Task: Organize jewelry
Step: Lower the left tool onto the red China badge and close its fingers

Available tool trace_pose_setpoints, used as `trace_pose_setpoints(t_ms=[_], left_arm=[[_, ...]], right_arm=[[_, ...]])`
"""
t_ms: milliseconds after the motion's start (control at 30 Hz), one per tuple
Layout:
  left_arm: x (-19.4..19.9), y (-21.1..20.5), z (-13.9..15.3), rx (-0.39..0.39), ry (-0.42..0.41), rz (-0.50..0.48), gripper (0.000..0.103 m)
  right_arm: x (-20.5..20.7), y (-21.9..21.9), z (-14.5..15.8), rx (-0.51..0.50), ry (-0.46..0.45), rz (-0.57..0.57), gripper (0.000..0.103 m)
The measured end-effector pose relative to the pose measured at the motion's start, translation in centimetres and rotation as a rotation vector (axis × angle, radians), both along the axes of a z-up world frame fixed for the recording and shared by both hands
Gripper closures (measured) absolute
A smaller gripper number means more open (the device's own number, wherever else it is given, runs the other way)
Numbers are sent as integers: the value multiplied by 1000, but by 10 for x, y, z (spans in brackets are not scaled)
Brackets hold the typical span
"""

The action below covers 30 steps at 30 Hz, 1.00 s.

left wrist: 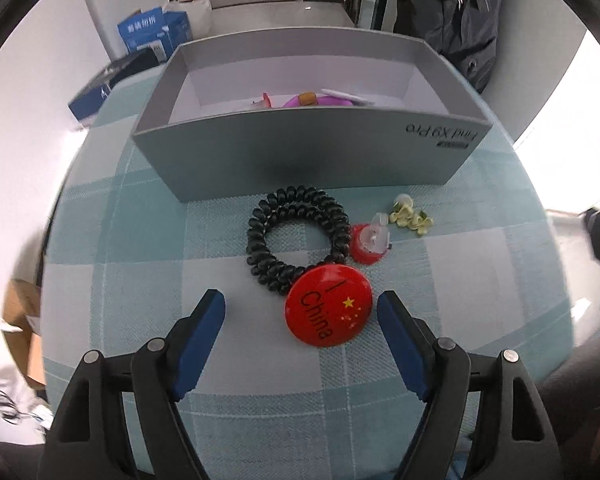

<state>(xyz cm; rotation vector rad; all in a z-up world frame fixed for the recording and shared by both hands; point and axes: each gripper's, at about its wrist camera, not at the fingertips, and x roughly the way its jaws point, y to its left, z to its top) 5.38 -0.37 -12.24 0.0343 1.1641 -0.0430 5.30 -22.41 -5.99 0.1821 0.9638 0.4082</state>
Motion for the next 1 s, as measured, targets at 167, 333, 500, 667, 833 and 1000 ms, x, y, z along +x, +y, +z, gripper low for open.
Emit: trace_pose_setpoints(t_ms=[167,333,500,667,833,1000], left_arm=[[0,0,3,18,-13,-6,44],[-6,-7,5,-5,-3,-41,66],[-7,-11,6,-44,11,-66,66],[-11,-1,13,-102,10,-73,66],[-13,7,24,-154,-7,-71,66],[-14,18,34,-203,-37,-57,66]], right_arm=[[-1,-7,0,0,1,-11,12],[-2,-14,-1,8,7,-24,12],[-1,-15,-2,9,15,-27,12],[-2,-12,-4,-5,15,-19,12],[-2,-6,-7,-21,20,-10,12],[-1,3,-12,-35,29,10,12]])
